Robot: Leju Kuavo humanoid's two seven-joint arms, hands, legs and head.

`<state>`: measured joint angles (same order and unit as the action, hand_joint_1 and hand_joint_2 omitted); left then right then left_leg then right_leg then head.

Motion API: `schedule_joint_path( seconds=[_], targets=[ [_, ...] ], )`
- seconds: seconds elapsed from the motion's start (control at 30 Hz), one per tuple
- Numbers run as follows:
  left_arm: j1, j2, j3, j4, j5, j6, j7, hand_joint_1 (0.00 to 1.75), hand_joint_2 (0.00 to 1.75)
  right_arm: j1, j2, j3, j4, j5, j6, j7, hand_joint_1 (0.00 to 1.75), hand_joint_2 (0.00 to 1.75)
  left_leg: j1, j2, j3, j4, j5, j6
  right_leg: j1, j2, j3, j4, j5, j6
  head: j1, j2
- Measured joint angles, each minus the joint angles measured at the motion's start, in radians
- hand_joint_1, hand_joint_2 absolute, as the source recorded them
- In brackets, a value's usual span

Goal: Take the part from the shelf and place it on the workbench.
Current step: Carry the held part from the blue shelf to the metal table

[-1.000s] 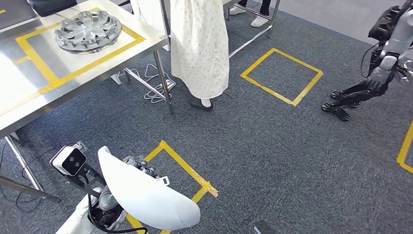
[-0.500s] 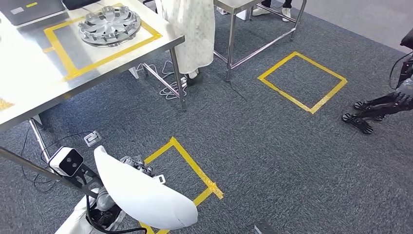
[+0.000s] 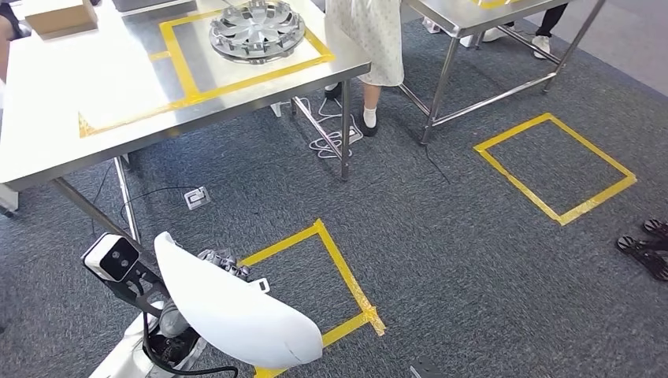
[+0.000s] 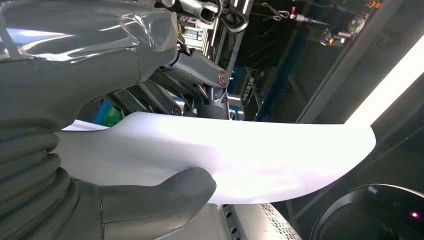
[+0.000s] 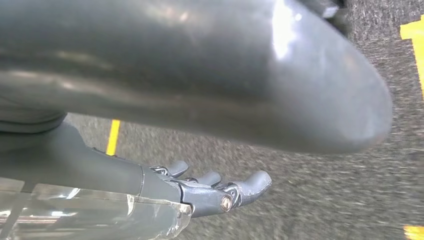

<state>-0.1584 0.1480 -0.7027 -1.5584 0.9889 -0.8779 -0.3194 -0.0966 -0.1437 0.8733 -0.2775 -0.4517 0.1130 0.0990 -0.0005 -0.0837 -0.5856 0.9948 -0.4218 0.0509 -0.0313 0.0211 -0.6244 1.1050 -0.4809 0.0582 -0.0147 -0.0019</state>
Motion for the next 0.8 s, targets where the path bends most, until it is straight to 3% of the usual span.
schedule_joint_path(
  seconds=[0.03,0.1,0.17,0.23,0.3,0.37,0.4,0.43,0.53,0.57,0.63,0.73,0.8],
  targets=[
    [0.000,0.000,0.000,0.000,0.000,0.001,0.000,1.75,1.75,-0.001,0.000,0.000,0.000,0.001,0.001,0.000,0.00,0.00,0.001,-0.010,-0.004,0.009,-0.005,-0.008,-0.003,0.015,0.022,-0.047,0.017,0.001,0.000,0.000],
    [0.000,0.000,-0.002,0.000,0.001,0.002,-0.001,1.75,1.75,-0.002,0.000,0.000,0.001,0.002,0.003,0.002,0.00,0.00,0.001,-0.025,-0.014,0.019,-0.010,-0.020,0.000,0.029,0.034,-0.072,0.022,-0.014,-0.001,0.000],
    [0.000,0.000,-0.003,0.000,0.001,0.003,-0.001,1.75,1.75,-0.004,0.002,0.000,0.001,0.003,0.004,0.004,0.00,0.00,0.004,-0.030,-0.020,0.022,-0.011,-0.027,0.000,0.016,0.037,-0.074,0.023,-0.029,-0.002,0.000],
    [-0.002,0.002,-0.004,0.000,0.002,0.003,-0.001,1.75,1.75,-0.007,0.003,0.000,0.001,0.003,0.006,0.004,0.00,0.00,0.004,0.010,-0.038,0.061,-0.034,-0.035,-0.002,-0.001,0.040,-0.076,0.022,-0.041,-0.007,0.000],
    [-0.005,0.002,-0.004,0.000,0.002,0.003,-0.001,1.75,1.75,-0.005,0.002,0.000,0.002,0.003,0.006,0.004,0.00,0.00,0.006,0.062,-0.097,0.178,-0.091,-0.044,0.002,-0.020,0.044,-0.076,0.017,-0.051,-0.012,0.000],
    [-0.004,0.002,-0.005,0.001,0.002,0.004,-0.001,1.75,1.75,-0.003,0.001,0.000,0.002,0.003,0.006,0.004,0.00,0.00,0.010,0.077,-0.165,0.303,-0.135,-0.046,0.009,-0.043,0.046,-0.076,0.012,-0.057,-0.013,0.000],
    [-0.003,0.002,-0.005,0.001,0.002,0.004,-0.001,1.75,1.75,-0.003,0.001,0.000,0.003,0.004,0.006,0.004,0.00,0.00,0.010,0.078,-0.179,0.324,-0.132,-0.045,0.012,-0.051,0.048,-0.076,0.010,-0.059,-0.013,0.000],
    [-0.003,0.003,-0.005,0.001,0.002,0.003,-0.001,1.75,1.75,-0.003,0.000,0.000,0.003,0.004,0.006,0.004,0.00,0.00,0.010,0.079,-0.171,0.303,-0.110,-0.041,0.016,-0.058,0.051,-0.076,0.008,-0.061,-0.013,0.000],
    [-0.003,0.005,-0.004,0.000,0.002,0.002,-0.001,1.75,1.75,-0.009,0.004,-0.001,0.003,0.003,0.006,0.004,0.00,0.00,-0.002,0.092,-0.072,0.103,-0.015,-0.009,0.027,-0.072,0.061,-0.078,0.000,-0.062,-0.012,0.000],
    [-0.003,0.005,-0.004,0.000,0.002,0.001,-0.002,1.75,1.75,-0.011,0.005,-0.002,0.003,0.002,0.005,0.004,0.00,0.00,-0.007,0.098,-0.050,0.059,-0.004,0.002,0.028,-0.075,0.062,-0.079,-0.001,-0.060,-0.011,0.000],
    [-0.004,0.005,-0.004,0.000,0.002,-0.001,-0.002,1.75,1.75,-0.014,0.009,-0.005,0.003,0.000,0.004,0.004,0.00,0.00,-0.015,0.104,-0.040,0.037,-0.006,0.011,0.028,-0.081,0.062,-0.082,-0.002,-0.054,-0.011,0.000],
    [-0.004,0.006,-0.003,-0.002,0.003,-0.003,-0.002,1.75,1.75,-0.015,0.008,-0.010,0.003,0.000,0.004,0.004,0.00,0.00,-0.010,0.096,-0.019,0.006,0.003,0.013,0.028,-0.075,0.066,-0.082,-0.007,-0.044,-0.011,0.000],
    [-0.008,0.003,-0.004,-0.003,0.003,-0.004,-0.002,1.75,1.75,-0.016,0.007,-0.013,0.003,0.001,0.004,0.005,0.00,0.00,-0.001,0.086,0.002,-0.020,0.013,0.010,0.024,-0.048,0.034,-0.014,-0.035,-0.043,-0.009,0.000]
  ],
)
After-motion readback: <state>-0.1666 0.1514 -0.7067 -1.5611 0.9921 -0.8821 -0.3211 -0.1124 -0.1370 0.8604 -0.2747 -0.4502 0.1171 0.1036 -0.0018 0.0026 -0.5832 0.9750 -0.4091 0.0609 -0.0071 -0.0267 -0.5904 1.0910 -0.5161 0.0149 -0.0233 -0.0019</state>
